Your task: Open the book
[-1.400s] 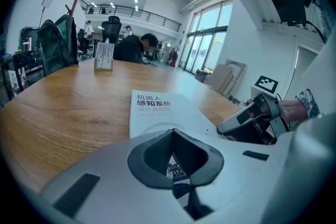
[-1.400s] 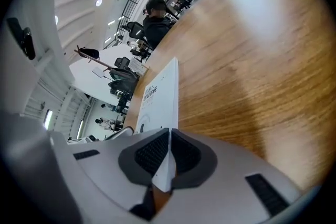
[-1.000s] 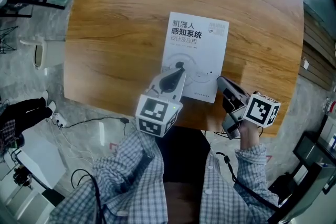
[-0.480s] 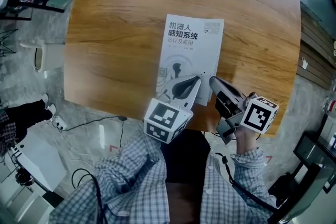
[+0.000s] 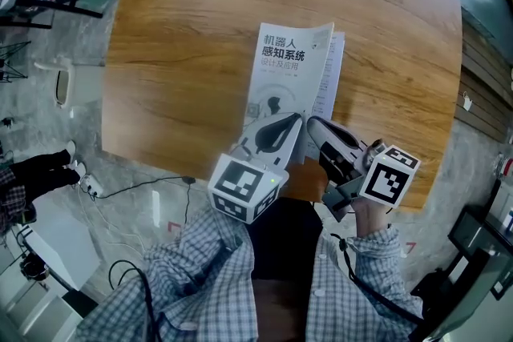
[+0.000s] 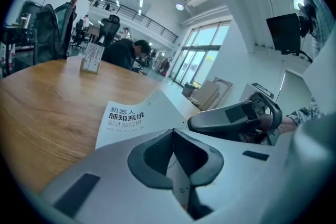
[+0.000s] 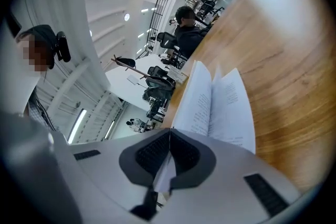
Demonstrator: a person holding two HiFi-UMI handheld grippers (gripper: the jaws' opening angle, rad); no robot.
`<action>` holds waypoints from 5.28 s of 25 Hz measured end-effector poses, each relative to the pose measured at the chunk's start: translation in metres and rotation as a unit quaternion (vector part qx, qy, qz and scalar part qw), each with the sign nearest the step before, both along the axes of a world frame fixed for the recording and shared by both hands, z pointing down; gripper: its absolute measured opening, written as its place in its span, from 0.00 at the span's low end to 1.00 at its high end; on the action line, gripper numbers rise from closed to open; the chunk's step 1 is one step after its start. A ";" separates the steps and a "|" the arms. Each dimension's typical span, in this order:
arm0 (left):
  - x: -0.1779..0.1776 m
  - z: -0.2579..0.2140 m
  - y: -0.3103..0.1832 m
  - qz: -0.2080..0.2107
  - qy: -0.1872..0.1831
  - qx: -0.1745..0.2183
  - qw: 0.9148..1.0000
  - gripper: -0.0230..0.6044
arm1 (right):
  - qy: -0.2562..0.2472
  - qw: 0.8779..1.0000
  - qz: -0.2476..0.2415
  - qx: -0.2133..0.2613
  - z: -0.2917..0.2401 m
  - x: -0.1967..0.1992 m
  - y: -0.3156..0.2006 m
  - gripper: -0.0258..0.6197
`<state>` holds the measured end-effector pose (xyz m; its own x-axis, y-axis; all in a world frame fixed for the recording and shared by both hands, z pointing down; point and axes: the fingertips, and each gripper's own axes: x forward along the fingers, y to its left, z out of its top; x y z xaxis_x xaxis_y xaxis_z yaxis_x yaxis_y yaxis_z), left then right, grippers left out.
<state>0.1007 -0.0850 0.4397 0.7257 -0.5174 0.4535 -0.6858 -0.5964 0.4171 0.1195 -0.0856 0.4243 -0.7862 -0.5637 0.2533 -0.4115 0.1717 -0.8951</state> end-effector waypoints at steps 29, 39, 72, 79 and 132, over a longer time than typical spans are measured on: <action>-0.162 -0.024 -0.044 -0.140 -0.023 0.024 0.990 0.05 | -0.035 0.992 -0.106 0.063 -0.030 -0.168 -0.047 0.07; -0.220 -0.020 -0.055 -0.193 -0.055 0.034 0.979 0.05 | -0.047 0.985 -0.154 0.069 -0.026 -0.224 -0.056 0.07; -0.270 0.011 -0.050 -0.228 -0.068 0.004 0.971 0.05 | 0.002 0.984 -0.177 0.016 0.033 -0.276 -0.062 0.07; -0.244 -0.002 -0.055 -0.194 -0.050 0.019 0.980 0.05 | 0.034 0.986 -0.148 0.073 0.002 -0.246 -0.060 0.07; -0.084 -0.120 -0.027 -0.016 0.013 0.155 0.988 0.05 | 0.225 0.927 0.188 0.233 -0.097 0.002 -0.023 0.07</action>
